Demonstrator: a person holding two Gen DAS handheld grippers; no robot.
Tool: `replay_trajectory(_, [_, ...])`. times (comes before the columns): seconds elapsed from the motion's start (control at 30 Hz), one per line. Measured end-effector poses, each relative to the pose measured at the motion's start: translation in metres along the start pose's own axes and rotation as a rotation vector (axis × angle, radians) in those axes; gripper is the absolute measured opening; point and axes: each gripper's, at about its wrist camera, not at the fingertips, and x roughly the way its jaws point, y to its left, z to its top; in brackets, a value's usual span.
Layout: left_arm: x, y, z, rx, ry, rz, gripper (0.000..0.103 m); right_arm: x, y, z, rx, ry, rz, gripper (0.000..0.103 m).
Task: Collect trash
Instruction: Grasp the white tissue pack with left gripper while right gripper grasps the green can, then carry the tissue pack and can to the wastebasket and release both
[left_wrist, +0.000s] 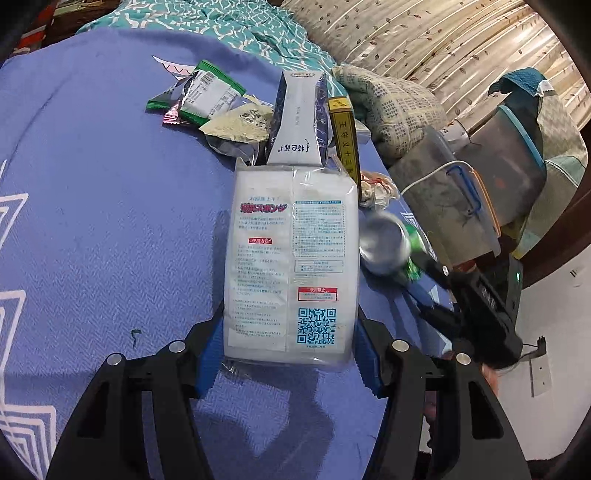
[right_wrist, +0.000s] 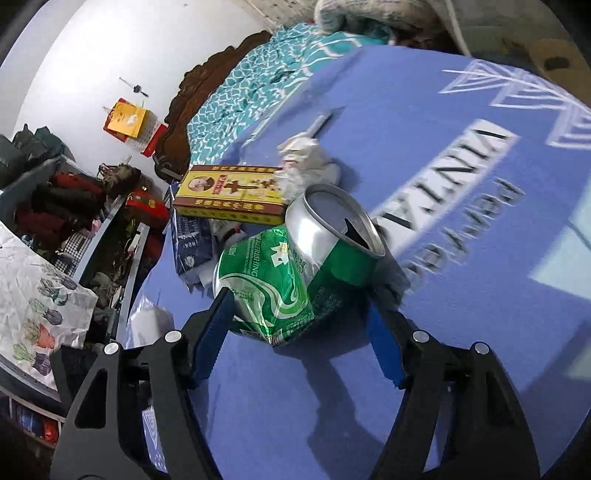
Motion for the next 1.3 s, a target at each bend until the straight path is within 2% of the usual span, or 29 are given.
replay_trajectory(0.07, [0.001, -0.001, 0.000, 0.003, -0.002, 0.006, 0.057, 0.012, 0.006, 0.004, -0.005, 0.006, 0.001, 0.060])
replay_trajectory(0.1, [0.001, -0.002, 0.000, 0.005, -0.002, 0.008, 0.057, 0.017, 0.007, 0.006, -0.001, 0.016, -0.002, 0.042])
replay_trajectory(0.13, [0.001, -0.002, 0.000, 0.008, -0.002, 0.010, 0.057, 0.024, 0.005, 0.007, 0.016, 0.037, 0.006, 0.031])
replay_trajectory(0.17, [0.002, -0.003, 0.000, 0.010, -0.002, 0.012, 0.057, 0.028, 0.002, 0.007, 0.042, 0.046, 0.042, 0.030])
replay_trajectory(0.43, [0.011, -0.024, 0.011, 0.061, 0.015, -0.007, 0.057, 0.001, -0.007, 0.000, 0.028, 0.014, 0.094, 0.024])
replay_trajectory(0.53, [0.021, -0.048, 0.017, 0.110, 0.032, -0.029, 0.057, -0.024, -0.022, 0.000, 0.038, -0.017, 0.110, 0.024])
replay_trajectory(0.67, [0.047, -0.087, 0.023, 0.199, 0.080, -0.051, 0.057, -0.062, -0.061, 0.008, 0.101, -0.102, 0.092, 0.023])
replay_trajectory(0.87, [0.111, -0.168, 0.029, 0.371, 0.178, -0.093, 0.057, -0.125, -0.126, 0.026, 0.206, -0.254, 0.032, 0.023])
replay_trajectory(1.1, [0.210, -0.294, 0.048, 0.553, 0.309, -0.183, 0.057, -0.192, -0.206, 0.058, 0.325, -0.451, -0.081, 0.023])
replay_trajectory(1.2, [0.253, -0.346, 0.049, 0.610, 0.356, -0.208, 0.057, -0.208, -0.235, 0.070, 0.370, -0.498, -0.140, 0.023])
replay_trajectory(1.3, [0.296, -0.387, 0.045, 0.654, 0.381, -0.186, 0.059, -0.214, -0.255, 0.083, 0.380, -0.498, -0.189, 0.024])
